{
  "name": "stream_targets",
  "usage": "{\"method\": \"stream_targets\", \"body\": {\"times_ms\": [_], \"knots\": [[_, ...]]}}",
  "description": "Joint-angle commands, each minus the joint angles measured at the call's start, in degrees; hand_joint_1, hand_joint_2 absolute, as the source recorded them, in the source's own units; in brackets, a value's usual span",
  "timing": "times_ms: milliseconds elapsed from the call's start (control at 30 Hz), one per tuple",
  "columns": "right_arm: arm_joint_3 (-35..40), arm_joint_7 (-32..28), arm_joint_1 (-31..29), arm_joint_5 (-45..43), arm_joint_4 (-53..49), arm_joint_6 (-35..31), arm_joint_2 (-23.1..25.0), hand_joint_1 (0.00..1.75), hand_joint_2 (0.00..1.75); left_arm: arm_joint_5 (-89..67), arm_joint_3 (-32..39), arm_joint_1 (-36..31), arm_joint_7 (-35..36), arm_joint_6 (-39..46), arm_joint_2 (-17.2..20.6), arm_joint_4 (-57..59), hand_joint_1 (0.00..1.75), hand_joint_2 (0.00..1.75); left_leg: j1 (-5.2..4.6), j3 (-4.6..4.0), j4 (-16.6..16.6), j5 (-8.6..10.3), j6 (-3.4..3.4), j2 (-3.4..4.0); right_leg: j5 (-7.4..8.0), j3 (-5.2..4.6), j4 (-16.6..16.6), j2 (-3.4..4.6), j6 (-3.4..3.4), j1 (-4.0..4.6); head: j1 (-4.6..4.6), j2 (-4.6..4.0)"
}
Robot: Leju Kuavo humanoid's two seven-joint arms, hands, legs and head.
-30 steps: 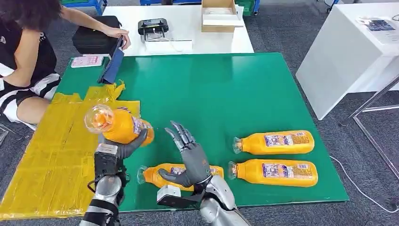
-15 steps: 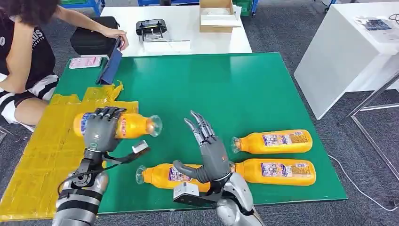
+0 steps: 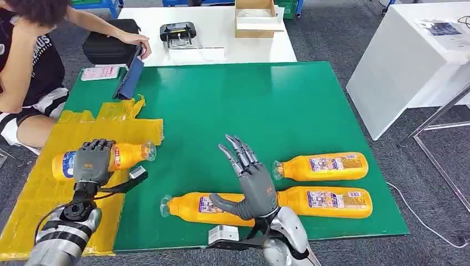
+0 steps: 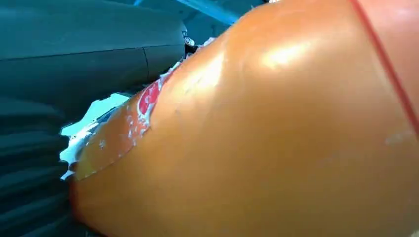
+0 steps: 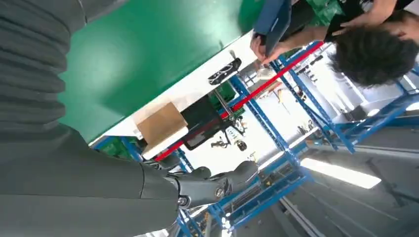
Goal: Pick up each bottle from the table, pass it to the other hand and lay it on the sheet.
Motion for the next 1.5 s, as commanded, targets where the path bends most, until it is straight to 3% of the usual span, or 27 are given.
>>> {"method": "stream_targets", "body": {"times_ms": [33, 133, 200, 233, 267, 367, 467, 567, 900, 1067, 1200, 1500], "knots": [[-2.6, -0.9, 1.57, -3.08, -3.91, -2.13, -3.72, 0.0, 1.75, -0.53, 1.67, -5.74, 1.17, 0.09, -0.91, 20.75, 1.75, 1.75, 0.01, 0.26, -0.12, -0.01, -0.03, -0.29, -0.05, 0.27, -0.09, 0.09, -0.06, -0.02, 0.0, 0.0], [-1.19, 1.28, 0.32, -0.88, -1.2, 2.09, -4.7, 0.0, 1.75, 2.11, 5.08, -6.85, -2.55, 0.09, -2.39, 23.72, 1.75, 1.75, 0.02, 0.26, -0.14, 0.0, -0.02, -0.3, -0.05, 0.28, -0.1, 0.05, -0.05, 0.0, 0.0, 0.0], [0.55, 2.83, -1.37, 1.46, 3.27, 5.21, -4.72, 0.0, 1.75, 6.83, 8.34, -8.31, -8.98, 0.09, -4.68, 26.54, 1.75, 1.75, 0.01, 0.27, -0.13, 0.03, -0.03, -0.19, 0.01, 0.29, -0.09, 0.08, -0.05, -0.01, 0.0, 0.0], [0.96, 3.11, -1.79, 1.61, 4.44, 6.14, -4.63, 0.0, 1.75, 9.6, 9.76, -8.91, -12.13, 0.09, -5.61, 27.64, 1.52, 1.75, 0.01, 0.37, -0.19, 0.07, -0.05, -0.27, 0.04, 0.37, -0.14, 0.11, -0.07, -0.02, -0.02, 0.0], [1.65, 3.44, -2.62, 1.4, 6.65, 8.21, -4.61, 0.0, 1.75, 13.86, 11.55, -9.86, -17.99, -0.9, -6.98, 28.95, 0.0, 1.75, -0.01, 0.36, -0.19, 0.08, -0.06, -0.27, 0.05, 0.38, -0.11, 0.06, -0.07, -0.03, 0.0, 0.0], [3.72, 3.66, -4.69, 0.78, 12.32, 13.8, -5.07, 0.0, 1.75, 23.62, 15.17, -11.06, -28.84, -7.0, -10.56, 28.19, 0.0, 1.75, -0.02, 0.34, -0.22, 0.21, -0.1, -0.53, 0.11, 0.39, -0.16, -0.1, -0.08, -0.02, 0.0, 0.0], [5.1, 1.99, -5.75, -2.74, 15.86, 19.29, -5.85, 0.0, 1.75, 29.66, 16.19, -12.1, -33.11, -12.41, -12.09, 27.0, 0.0, 1.75, -0.01, 0.28, -0.2, 0.4, -0.22, -0.82, 0.14, 0.39, -0.13, -0.52, -0.15, -0.01, -0.09, 0.0], [6.18, 0.95, -5.86, -3.96, 18.06, 20.72, -6.73, 0.0, 1.75, 37.96, 17.53, -12.1, -39.93, -16.52, -13.63, 24.54, 0.0, 1.75, 0.06, 0.24, -0.12, 0.58, -0.1, -1.25, 0.14, 0.1, -0.11, -1.02, -0.17, 0.0, -0.02, 0.0], [7.16, 1.79, -5.51, -4.63, 21.81, 22.3, -6.9, 0.0, 1.75, 60.37, 11.51, -5.41, -46.35, -38.84, -16.93, 5.21, 0.0, 1.75, -0.09, 0.11, -0.11, 0.6, -0.05, -1.02, 0.33, 0.34, -0.07, -0.8, -0.02, -0.13, -0.02, 0.0], [7.75, 7.0, -5.88, 1.28, 24.21, 17.52, -5.82, 0.0, 1.75, 68.56, 7.91, 2.88, -46.03, -40.64, -18.81, -13.81, 0.0, 1.75, -0.06, -0.01, -0.06, 0.54, -0.05, -0.92, 0.32, 0.18, -0.05, -0.59, -0.02, -0.1, -0.02, 0.0], [8.18, 16.46, -7.32, 13.06, 26.91, 10.06, -3.2, 0.0, 1.75, 73.7, 6.88, 9.67, -46.35, -43.3, -20.07, -29.18, 0.0, 1.75, -0.06, -0.1, -0.03, 0.53, -0.05, -0.83, 0.29, 0.06, -0.02, -0.55, -0.01, -0.1, 0.0, 0.0], [7.78, 27.78, -10.6, 28.87, 33.17, 7.25, 2.01, 0.0, 1.75, 76.6, 2.7, 17.17, -46.35, -43.57, -21.16, -43.84, 0.0, 1.75, -0.05, -0.28, -0.03, 0.49, -0.09, -0.72, 0.29, -0.14, 0.01, -0.44, -0.04, -0.08, -0.02, 0.0]]}}
